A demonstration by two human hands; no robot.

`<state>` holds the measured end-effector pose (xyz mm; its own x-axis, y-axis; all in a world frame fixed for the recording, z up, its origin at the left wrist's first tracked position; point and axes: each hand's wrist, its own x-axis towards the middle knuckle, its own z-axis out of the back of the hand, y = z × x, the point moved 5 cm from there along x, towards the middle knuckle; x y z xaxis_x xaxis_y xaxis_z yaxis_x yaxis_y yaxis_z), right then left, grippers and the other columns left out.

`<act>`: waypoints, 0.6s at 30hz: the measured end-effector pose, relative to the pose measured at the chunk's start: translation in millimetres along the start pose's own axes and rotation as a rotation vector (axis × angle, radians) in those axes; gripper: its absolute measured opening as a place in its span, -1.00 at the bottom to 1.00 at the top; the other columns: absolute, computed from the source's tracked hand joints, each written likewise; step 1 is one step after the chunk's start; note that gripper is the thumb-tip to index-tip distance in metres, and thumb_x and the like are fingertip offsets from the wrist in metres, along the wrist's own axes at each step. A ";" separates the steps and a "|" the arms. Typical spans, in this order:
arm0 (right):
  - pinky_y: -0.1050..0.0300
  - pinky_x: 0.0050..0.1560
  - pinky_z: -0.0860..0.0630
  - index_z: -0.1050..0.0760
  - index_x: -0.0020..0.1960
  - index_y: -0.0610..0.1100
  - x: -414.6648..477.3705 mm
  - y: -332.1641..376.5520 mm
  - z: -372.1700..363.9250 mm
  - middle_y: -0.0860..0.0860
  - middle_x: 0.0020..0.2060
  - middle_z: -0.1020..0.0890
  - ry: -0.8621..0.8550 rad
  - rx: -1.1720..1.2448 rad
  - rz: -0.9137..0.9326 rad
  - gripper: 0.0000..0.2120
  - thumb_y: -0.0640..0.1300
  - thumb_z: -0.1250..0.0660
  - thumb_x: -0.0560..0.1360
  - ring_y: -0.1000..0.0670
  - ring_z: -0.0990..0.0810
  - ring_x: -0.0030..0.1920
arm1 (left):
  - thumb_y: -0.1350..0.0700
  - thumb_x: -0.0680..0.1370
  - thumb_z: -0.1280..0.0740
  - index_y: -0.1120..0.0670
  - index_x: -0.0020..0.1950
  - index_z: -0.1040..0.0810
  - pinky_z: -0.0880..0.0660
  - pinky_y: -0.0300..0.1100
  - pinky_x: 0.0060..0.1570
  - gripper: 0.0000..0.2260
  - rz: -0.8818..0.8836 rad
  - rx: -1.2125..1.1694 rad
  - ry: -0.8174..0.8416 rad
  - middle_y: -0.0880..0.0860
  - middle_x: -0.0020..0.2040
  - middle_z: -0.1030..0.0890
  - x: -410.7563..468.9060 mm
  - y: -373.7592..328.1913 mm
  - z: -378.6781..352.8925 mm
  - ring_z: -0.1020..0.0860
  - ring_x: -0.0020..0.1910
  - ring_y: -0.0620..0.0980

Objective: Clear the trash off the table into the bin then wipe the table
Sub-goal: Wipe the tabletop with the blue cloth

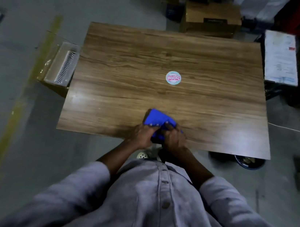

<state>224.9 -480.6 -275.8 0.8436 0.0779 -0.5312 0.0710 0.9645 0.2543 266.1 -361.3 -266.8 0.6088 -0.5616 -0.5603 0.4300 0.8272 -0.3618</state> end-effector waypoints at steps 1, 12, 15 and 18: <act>-0.02 0.27 -0.46 -0.53 0.41 -0.02 -8.2 3.7 1.9 -0.18 0.39 -0.52 0.009 0.047 0.018 -0.57 -0.10 -0.32 0.54 -0.23 -0.50 0.36 | 0.15 0.53 -0.38 0.03 0.42 -0.50 -0.44 -0.14 0.10 -0.56 -0.020 -0.064 0.013 0.15 0.33 -0.57 -6.8 2.4 -2.7 -0.55 0.26 0.18; -0.11 -0.07 -0.61 -0.67 0.19 -0.13 -21.5 -64.2 107.1 -0.26 -0.04 -0.71 -0.658 0.326 -0.252 -0.56 -0.15 -0.37 0.33 -0.34 -0.66 -0.06 | 0.27 0.45 -0.26 0.07 0.06 -0.72 -0.47 -0.24 -0.18 -0.70 0.237 -0.977 -0.485 0.07 -0.09 -0.74 36.6 54.2 49.3 -0.62 -0.21 -0.15; -0.16 0.04 -0.56 -0.57 0.34 -0.12 -6.3 -65.1 109.3 -0.24 0.14 -0.65 -0.645 0.253 -0.211 -0.53 -0.10 -0.36 0.43 -0.35 -0.58 0.10 | 0.25 0.55 -0.31 0.04 0.11 -0.71 -0.52 -0.22 -0.03 -0.75 0.249 -0.809 -0.541 0.01 0.03 -0.74 60.8 56.4 64.6 -0.67 -0.02 -0.06; -0.17 0.18 -0.44 -0.49 0.41 0.04 12.8 -58.0 76.3 -0.07 0.28 -0.61 -0.430 0.118 -0.268 -0.39 0.36 -0.23 0.50 -0.19 -0.53 0.28 | 0.23 0.52 -0.32 0.04 0.13 -0.71 -0.52 -0.20 0.03 -0.74 0.244 -0.655 -0.559 0.04 0.05 -0.73 87.8 55.4 69.7 -0.67 0.04 0.01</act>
<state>272.2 -554.8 -235.7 0.9283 -0.3022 -0.2168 0.3530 0.8995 0.2576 389.9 -366.2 -284.1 0.9430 -0.1550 -0.2945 -0.1165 0.6750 -0.7285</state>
